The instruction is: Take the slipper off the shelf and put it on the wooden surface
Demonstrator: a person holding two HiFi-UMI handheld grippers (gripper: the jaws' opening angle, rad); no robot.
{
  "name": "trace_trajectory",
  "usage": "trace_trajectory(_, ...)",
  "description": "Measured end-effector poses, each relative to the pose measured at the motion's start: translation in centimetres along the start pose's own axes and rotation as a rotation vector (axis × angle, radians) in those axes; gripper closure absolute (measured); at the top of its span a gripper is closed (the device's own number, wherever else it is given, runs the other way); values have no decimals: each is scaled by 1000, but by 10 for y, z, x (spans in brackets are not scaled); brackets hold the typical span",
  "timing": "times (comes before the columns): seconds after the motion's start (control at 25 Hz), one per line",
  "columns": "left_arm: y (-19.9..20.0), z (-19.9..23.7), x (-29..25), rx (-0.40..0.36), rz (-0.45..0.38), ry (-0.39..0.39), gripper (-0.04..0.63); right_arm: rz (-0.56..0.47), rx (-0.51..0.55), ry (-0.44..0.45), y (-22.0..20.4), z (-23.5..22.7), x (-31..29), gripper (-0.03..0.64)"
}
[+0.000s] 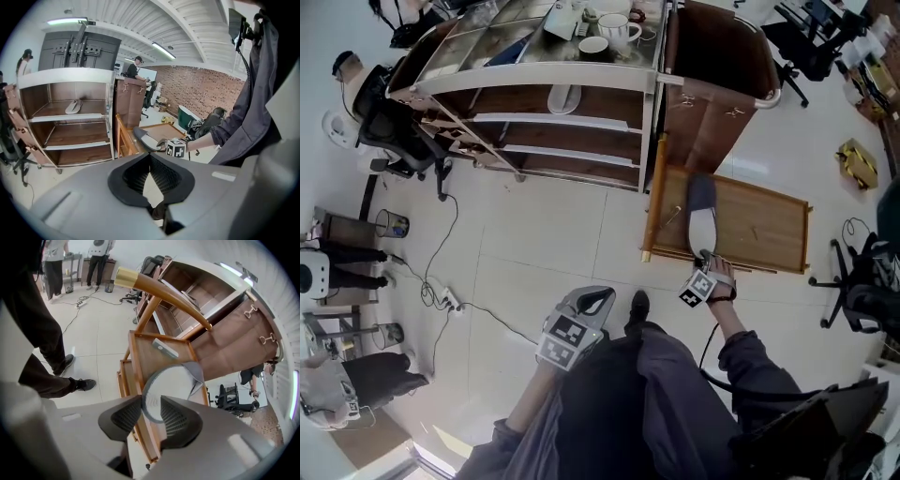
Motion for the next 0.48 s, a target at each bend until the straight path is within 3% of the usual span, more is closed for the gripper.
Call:
trace_trajectory(0.12, -12, 9, 14, 0, -23, 1, 583, -9, -51, 0, 8, 0, 17, 455)
trace_trajectory(0.24, -28, 29, 35, 3, -44, -9, 583, -53, -121, -73, 29, -5, 52, 448)
trace_trajectory(0.48, -59, 98, 99, -18, -81, -42, 583, -163, -174, -270, 137, -36, 126, 454)
Point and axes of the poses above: the fingertips, and each gripper's own axes: x backward along the fingers, z to its left, y out of its top, the point moved 10 cm from there along x, backward along the fingers, and after that the axes turned 7 degrees about -x, right-handed, at the moved point
